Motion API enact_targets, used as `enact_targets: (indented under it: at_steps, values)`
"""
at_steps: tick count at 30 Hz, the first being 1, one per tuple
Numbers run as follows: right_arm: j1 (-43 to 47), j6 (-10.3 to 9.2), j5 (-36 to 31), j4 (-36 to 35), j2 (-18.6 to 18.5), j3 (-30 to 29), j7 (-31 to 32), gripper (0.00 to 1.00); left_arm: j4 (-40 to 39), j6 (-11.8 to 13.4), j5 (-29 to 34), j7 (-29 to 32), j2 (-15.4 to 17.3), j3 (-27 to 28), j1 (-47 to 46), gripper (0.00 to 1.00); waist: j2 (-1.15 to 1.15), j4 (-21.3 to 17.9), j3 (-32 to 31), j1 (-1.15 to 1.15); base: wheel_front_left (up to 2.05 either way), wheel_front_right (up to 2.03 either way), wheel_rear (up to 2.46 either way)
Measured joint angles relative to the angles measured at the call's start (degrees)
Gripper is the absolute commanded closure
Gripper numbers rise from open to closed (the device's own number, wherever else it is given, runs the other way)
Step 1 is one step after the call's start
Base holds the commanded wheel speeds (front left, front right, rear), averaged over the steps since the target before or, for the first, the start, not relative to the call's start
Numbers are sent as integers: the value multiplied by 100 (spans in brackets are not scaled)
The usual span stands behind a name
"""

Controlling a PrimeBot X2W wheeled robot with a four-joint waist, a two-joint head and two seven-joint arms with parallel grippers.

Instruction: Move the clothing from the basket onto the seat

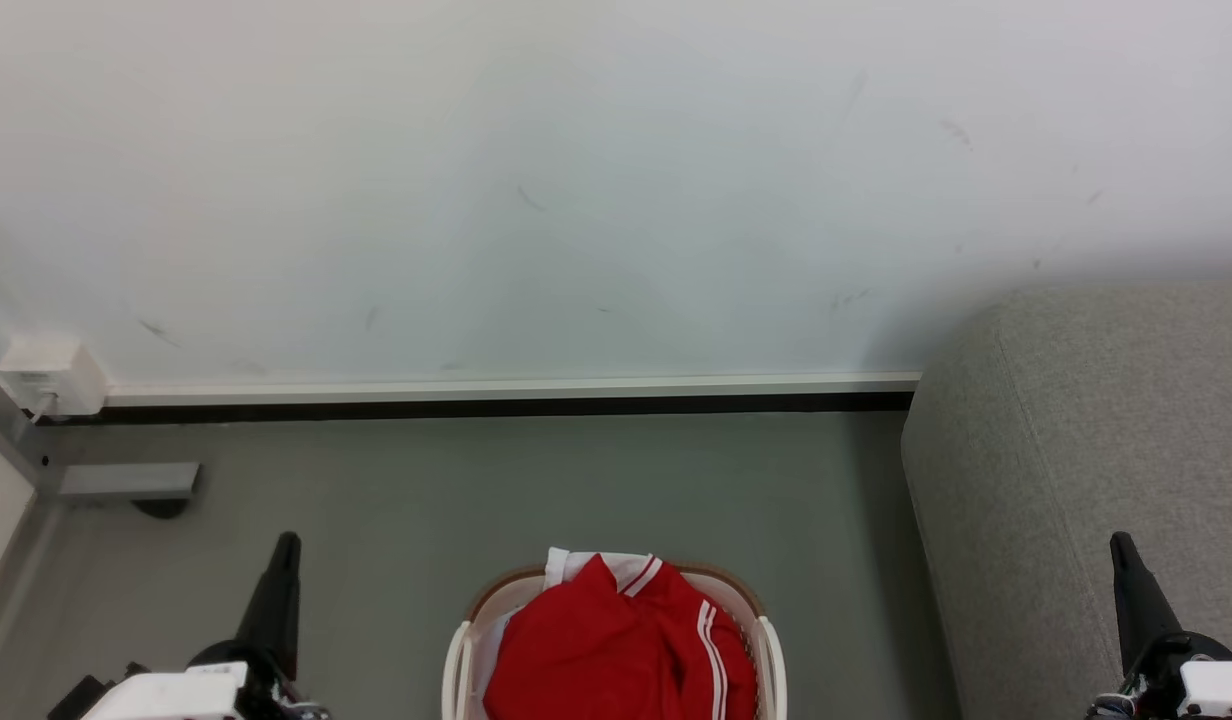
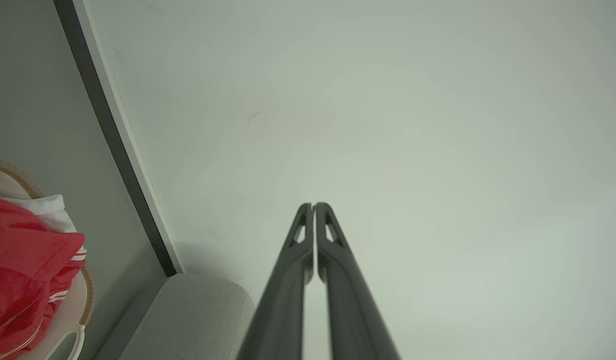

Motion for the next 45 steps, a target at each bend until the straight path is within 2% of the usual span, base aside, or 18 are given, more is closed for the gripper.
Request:
enact_targets:
  at_steps: [1,2,7,22,31,45]
  values:
    - [0,0,0,0,0,0,0,100,0,0,0,0,0,0,0,100,0,0,0,0,0,0,0]
    - [7,0,0,16,3,2,-1,0,15,3,2,-2,-2,-1,5,0,0,0,0,0,0,0,0]
    - [224,0,0,222,94,57,-20,0,222,27,4,-23,-47,-37,211,0,0,0,0,0,0,0,0]
    - [308,0,-413,63,88,363,-442,0,148,27,238,-448,-48,-257,294,0,0,3,2,0,0,0,0]
    - [368,0,-1314,-70,82,488,-664,0,69,27,669,-666,-48,-354,328,0,0,7,-1,0,0,0,0]
    - [420,0,-2874,-338,77,697,-956,0,18,85,2004,-949,-45,-441,403,0,0,9,1,0,0,0,0]
